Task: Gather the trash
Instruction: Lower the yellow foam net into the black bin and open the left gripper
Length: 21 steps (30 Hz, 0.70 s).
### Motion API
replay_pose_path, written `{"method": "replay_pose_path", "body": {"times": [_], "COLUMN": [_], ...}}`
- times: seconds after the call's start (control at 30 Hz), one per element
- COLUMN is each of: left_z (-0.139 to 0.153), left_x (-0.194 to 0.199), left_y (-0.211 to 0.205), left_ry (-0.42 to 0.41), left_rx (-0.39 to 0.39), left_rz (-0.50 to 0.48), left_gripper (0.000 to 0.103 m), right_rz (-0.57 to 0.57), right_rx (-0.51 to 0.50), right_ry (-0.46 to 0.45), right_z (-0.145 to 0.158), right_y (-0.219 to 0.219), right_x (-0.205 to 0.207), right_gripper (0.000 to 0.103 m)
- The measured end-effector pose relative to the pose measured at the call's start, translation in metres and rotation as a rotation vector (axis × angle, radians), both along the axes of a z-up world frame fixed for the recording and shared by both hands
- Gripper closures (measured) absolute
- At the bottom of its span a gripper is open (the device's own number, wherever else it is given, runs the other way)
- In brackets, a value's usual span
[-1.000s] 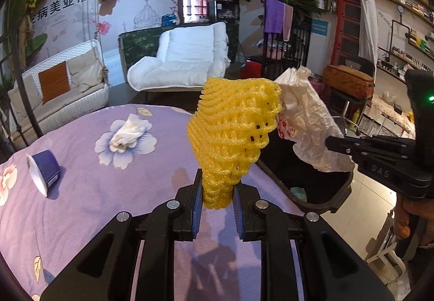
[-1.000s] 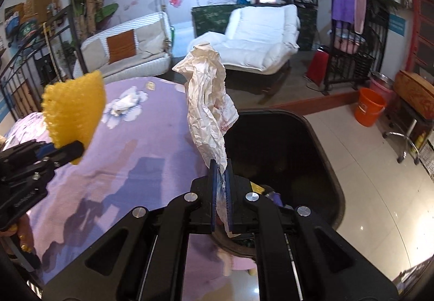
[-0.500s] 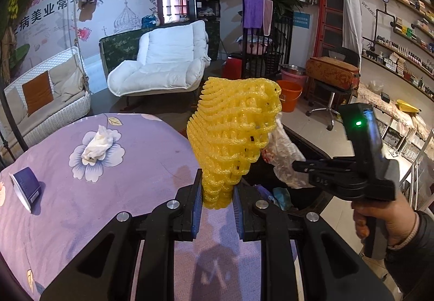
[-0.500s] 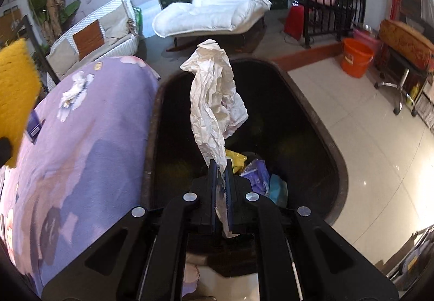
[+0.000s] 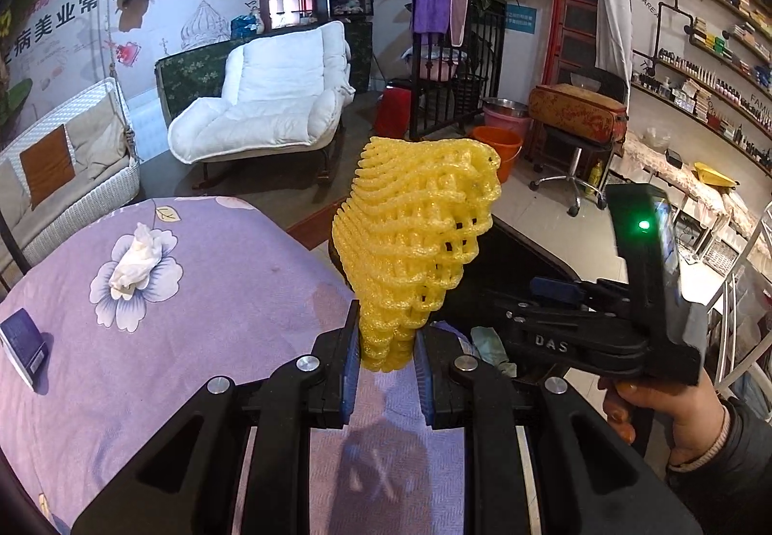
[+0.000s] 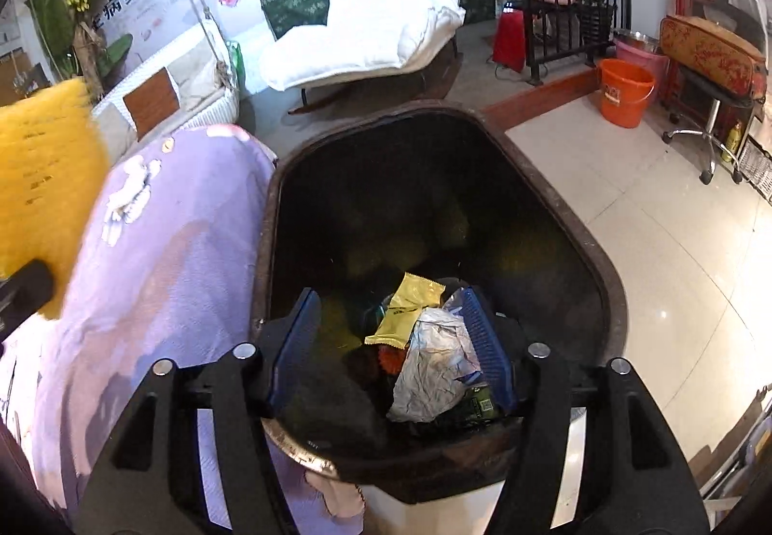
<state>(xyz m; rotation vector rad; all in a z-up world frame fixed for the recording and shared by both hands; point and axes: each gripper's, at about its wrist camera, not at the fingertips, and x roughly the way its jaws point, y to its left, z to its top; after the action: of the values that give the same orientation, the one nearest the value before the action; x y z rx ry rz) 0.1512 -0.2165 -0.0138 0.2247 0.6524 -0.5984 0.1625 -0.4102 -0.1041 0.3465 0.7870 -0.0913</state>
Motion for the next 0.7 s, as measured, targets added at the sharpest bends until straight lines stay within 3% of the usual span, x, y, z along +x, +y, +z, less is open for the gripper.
{"method": "replay_pose_path", "body": {"times": [0.13,0.33,0.7], "left_z": [-0.001,-0.007,-0.028], "left_x": [0.004,0.01,0.02], "left_y": [-0.011,-0.038,-0.086], "left_ry": [0.004,0.023,0.093], "left_rx": [0.008,0.026,0.08], "left_rz": [-0.02,-0.06,-0.125], "left_gripper": [0.083,0.083,0.083], "right_rz": [-0.024,-0.075,-0.203], "right_rx": [0.014,-0.074,-0.132], "right_ry": [-0.035,-0.098,-0.149], "right_z": [0.007,0.024,0.039], "right_y": [-0.002,-0.006,-0.035], "right_x": [-0.021,-0.052,-0.1], "right_gripper": [0.034,0.027,0.024]}}
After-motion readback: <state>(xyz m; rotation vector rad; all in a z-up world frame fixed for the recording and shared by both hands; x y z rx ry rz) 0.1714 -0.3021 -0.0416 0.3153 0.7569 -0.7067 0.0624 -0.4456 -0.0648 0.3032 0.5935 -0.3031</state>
